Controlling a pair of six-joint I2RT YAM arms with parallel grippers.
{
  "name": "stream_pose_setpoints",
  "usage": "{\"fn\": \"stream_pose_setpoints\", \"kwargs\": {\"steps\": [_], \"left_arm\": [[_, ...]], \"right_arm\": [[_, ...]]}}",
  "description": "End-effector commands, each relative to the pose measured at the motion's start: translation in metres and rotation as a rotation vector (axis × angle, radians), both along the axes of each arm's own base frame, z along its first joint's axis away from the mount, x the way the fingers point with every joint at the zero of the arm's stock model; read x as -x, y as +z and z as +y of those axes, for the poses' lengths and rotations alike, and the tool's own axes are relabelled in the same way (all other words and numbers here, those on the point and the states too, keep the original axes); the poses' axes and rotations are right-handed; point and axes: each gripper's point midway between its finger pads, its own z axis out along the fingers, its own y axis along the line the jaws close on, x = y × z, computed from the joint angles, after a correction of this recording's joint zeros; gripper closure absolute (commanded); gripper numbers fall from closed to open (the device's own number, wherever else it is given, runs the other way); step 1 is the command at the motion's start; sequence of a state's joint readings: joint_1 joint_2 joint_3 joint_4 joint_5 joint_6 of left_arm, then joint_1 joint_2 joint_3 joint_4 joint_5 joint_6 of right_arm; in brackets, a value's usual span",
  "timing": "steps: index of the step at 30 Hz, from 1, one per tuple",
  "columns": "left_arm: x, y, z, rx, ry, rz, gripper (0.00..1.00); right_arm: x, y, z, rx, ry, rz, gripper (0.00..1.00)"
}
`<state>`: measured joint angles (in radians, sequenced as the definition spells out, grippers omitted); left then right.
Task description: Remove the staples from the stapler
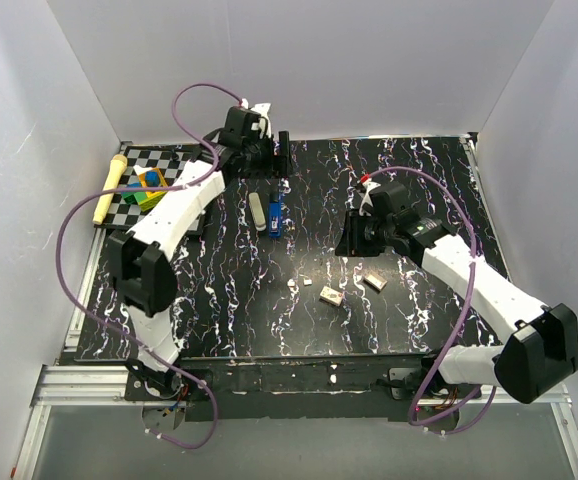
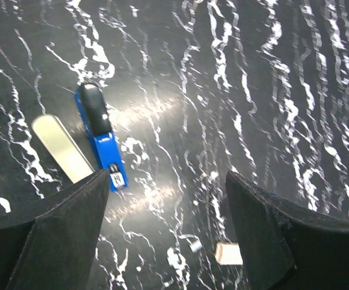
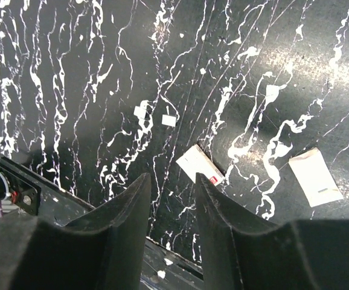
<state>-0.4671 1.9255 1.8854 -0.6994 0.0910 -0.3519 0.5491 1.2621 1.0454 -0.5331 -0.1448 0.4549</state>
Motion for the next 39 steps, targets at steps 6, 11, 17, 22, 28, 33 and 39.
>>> {"fn": "stream_pose_setpoints", "kwargs": {"steps": [6,11,17,22,28,33,39], "left_arm": [[0.076,0.061,-0.005,0.124,-0.141,-0.108,0.07],[0.108,0.078,0.016,0.103,-0.155,-0.172,0.02],[0.143,0.092,0.044,0.073,-0.163,-0.253,0.02],[0.172,0.101,0.064,0.079,-0.166,-0.345,0.02],[0.194,0.101,0.078,0.095,-0.161,-0.409,0.02],[0.198,0.094,0.081,0.096,-0.165,-0.435,0.02],[0.200,0.078,0.083,0.090,-0.170,-0.440,0.02]], "right_arm": [[0.004,0.015,0.017,0.016,0.180,-0.044,0.49],[0.016,0.011,0.043,0.041,0.312,-0.065,0.46],[0.025,-0.001,0.066,0.155,0.443,-0.106,0.45],[0.023,-0.019,0.074,0.235,0.511,-0.119,0.46],[0.016,-0.035,0.092,0.318,0.596,-0.159,0.46],[0.001,-0.038,0.081,0.476,0.539,-0.195,0.45],[-0.013,-0.045,0.027,0.609,0.282,-0.108,0.43]]}}
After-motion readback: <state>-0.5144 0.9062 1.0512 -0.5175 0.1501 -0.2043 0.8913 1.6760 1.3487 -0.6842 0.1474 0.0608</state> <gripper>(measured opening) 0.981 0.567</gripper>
